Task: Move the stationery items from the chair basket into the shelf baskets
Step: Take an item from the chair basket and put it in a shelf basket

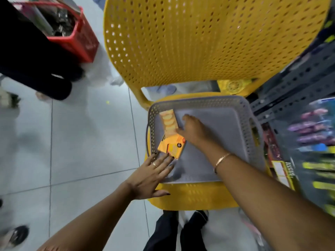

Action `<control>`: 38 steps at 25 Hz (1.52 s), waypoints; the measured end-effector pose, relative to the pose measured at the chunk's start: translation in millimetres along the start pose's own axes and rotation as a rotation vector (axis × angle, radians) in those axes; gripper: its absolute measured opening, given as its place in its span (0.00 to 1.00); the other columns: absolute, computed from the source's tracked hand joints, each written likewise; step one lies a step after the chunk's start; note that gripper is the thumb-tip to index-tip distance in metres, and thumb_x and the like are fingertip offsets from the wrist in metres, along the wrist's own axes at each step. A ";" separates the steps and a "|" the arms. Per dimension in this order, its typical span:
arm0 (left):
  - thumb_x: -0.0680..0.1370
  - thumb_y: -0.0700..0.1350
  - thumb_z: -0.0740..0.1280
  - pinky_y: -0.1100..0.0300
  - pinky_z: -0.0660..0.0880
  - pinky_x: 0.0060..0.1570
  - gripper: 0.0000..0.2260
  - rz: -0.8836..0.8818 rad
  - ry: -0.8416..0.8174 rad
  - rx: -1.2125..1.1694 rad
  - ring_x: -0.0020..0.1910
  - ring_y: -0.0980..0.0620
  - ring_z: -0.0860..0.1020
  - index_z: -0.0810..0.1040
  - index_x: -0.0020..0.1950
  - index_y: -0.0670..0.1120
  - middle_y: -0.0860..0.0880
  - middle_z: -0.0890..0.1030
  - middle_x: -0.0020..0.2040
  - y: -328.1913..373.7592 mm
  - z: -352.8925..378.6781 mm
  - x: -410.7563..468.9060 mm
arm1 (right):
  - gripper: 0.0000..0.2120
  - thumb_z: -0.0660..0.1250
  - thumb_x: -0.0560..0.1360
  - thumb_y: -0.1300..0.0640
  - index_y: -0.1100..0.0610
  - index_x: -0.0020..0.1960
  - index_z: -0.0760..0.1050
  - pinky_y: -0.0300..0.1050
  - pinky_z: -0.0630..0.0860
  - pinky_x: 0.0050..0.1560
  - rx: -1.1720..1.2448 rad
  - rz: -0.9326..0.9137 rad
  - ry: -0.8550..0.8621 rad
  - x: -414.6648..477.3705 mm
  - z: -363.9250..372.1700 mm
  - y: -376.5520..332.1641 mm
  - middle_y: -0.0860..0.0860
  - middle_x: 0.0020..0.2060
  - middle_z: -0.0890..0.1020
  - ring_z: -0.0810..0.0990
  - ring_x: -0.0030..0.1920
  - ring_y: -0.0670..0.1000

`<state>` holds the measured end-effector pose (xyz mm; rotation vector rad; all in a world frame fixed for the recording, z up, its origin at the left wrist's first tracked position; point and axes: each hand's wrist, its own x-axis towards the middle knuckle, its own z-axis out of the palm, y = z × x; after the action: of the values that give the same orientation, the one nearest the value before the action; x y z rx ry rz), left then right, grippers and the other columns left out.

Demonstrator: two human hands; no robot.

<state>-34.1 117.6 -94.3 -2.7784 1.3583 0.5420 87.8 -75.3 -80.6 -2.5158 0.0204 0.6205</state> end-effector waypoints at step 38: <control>0.76 0.68 0.49 0.53 0.47 0.68 0.34 0.457 0.584 0.189 0.68 0.47 0.62 0.64 0.69 0.43 0.44 0.71 0.69 127.3 -372.9 200.0 | 0.27 0.66 0.61 0.38 0.58 0.50 0.75 0.49 0.73 0.44 -0.036 0.228 0.659 -327.0 -441.4 2.4 0.55 0.46 0.83 0.80 0.49 0.56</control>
<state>95.2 -171.4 214.0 -2.5617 2.0353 -0.4357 -16.5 -339.3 389.7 -2.6581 0.5424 -0.1517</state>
